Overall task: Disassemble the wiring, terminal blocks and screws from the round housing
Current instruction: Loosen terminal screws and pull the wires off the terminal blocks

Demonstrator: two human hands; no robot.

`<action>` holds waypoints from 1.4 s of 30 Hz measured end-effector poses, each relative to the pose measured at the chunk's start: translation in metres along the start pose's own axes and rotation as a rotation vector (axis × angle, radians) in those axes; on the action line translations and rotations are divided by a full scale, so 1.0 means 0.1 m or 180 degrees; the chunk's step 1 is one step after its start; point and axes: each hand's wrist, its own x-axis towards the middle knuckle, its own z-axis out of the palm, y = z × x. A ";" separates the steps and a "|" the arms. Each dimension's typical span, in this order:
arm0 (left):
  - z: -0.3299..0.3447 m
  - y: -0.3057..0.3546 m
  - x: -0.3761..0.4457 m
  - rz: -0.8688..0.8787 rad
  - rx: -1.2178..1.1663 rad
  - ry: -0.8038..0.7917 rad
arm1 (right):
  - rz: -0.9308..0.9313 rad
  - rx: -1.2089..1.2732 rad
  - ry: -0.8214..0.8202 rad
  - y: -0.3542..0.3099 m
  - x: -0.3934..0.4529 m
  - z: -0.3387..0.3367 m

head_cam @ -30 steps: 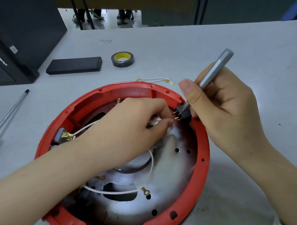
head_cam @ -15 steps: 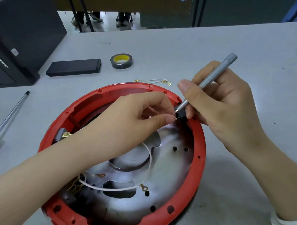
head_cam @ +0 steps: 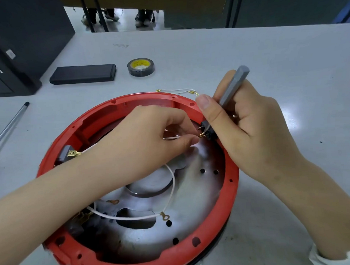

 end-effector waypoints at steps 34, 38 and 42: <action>0.02 0.01 0.01 -0.0109 0.0166 -0.0004 | 0.0237 0.0076 -0.0162 -0.01 0.00 0.04; 0.01 0.03 0.00 -0.0044 0.0190 -0.0004 | -0.0272 -0.0381 -0.0153 -0.04 -0.01 0.00; 0.01 0.04 0.00 -0.0026 0.0147 -0.0030 | -0.0449 -0.0594 -0.0358 -0.07 0.02 -0.02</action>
